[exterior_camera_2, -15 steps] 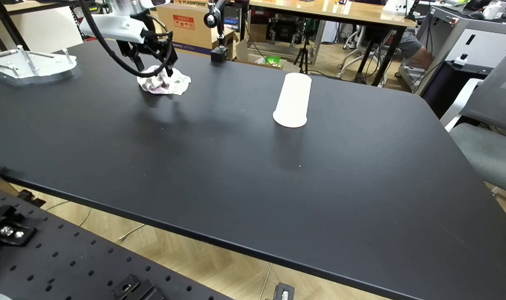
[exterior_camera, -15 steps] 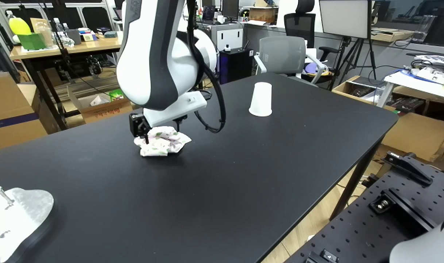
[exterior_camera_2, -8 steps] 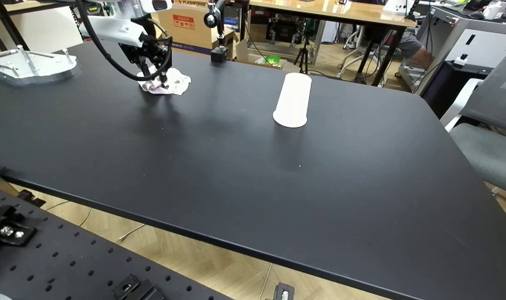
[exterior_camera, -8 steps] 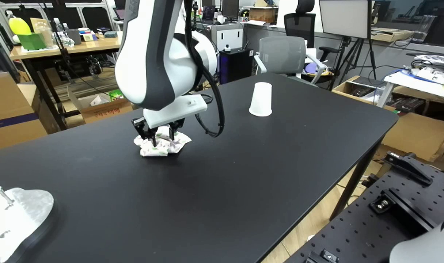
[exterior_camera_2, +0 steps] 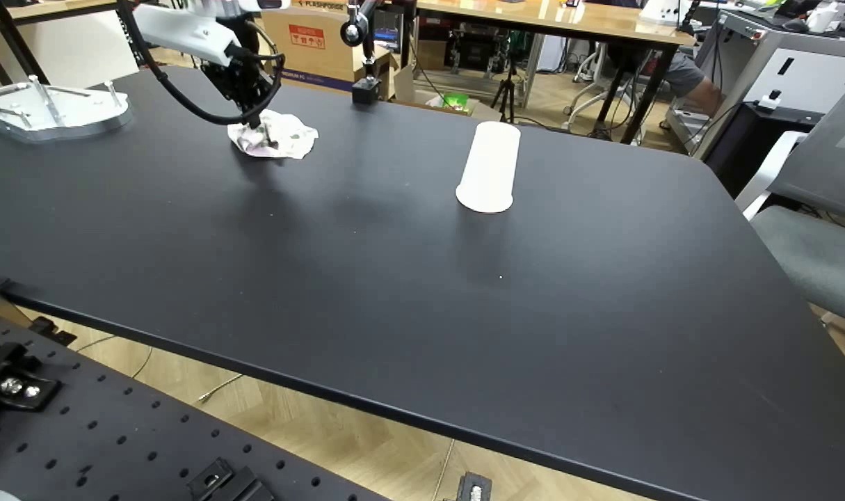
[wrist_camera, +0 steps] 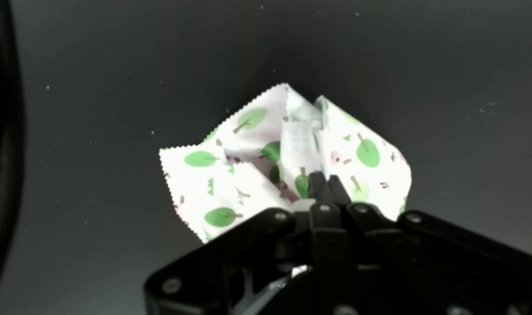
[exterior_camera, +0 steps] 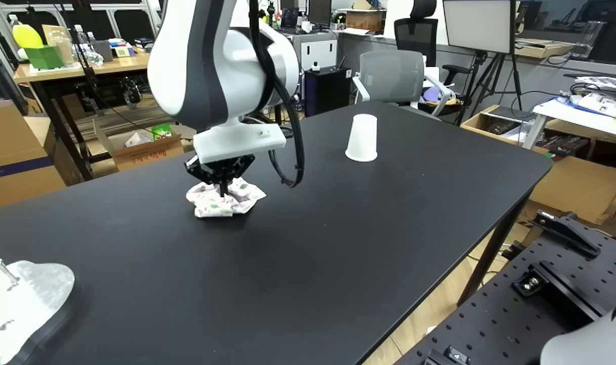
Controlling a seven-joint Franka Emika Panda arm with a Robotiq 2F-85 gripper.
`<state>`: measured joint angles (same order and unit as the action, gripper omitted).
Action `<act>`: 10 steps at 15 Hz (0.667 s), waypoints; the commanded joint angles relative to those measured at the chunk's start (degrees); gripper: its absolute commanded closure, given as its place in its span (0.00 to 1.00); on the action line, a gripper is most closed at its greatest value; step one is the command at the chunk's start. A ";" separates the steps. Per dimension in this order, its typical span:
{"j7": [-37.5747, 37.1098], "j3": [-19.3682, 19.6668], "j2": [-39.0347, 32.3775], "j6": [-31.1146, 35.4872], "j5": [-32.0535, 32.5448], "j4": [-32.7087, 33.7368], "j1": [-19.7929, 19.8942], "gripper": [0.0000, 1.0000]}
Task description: Pick up the clothe and put it on the mental object
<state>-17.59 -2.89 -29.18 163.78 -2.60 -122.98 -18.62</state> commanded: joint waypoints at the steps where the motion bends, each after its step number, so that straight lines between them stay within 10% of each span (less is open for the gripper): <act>1: 1.56 -3.48 6.35 -6.16 -3.70 -1.68 3.84 1.00; 10: -1.88 -3.24 25.58 -22.29 -2.83 -1.18 6.38 1.00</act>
<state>-16.24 -6.66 -11.10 146.13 -7.74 -123.04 -12.88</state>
